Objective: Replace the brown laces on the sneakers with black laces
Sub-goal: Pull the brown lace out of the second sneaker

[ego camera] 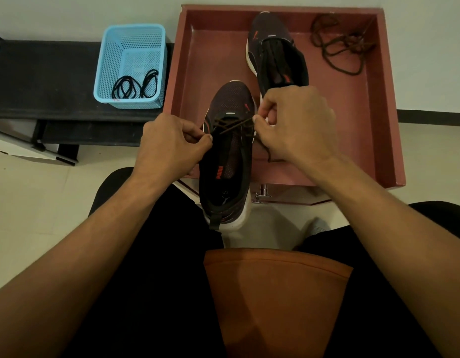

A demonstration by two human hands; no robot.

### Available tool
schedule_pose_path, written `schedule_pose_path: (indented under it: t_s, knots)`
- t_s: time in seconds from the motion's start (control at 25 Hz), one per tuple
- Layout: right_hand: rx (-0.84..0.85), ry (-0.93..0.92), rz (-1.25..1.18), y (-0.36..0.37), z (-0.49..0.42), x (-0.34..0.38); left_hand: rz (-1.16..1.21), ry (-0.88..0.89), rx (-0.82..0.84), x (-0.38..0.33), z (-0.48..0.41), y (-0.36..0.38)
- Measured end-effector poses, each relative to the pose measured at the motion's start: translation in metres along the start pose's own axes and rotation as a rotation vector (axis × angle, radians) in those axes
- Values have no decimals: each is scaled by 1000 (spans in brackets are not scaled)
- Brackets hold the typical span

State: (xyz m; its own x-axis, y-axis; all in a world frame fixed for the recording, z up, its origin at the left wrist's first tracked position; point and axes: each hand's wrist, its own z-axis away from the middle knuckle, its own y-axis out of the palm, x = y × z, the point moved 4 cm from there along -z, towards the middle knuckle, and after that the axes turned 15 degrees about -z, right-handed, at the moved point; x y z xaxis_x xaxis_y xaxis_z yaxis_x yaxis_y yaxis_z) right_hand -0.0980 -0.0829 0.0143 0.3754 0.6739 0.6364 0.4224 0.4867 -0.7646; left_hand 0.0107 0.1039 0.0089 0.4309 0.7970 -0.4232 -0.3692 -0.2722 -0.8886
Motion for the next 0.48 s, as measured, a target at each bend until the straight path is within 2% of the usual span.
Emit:
schedule_pose_path:
  t_s: [0.08,0.2,0.32,0.48]
  knots:
    - [6,0,9,-5,1,-7,5,2,8,1,-1,1]
    - [8,-142,-8,-2,5,12,-7,15,28,3,-4,3]
    - [155,-286,81,17,10,36,-26,36,48,4,-5,5]
    - [202,-235,167,32,12,35,-38,44,59,4,-5,7]
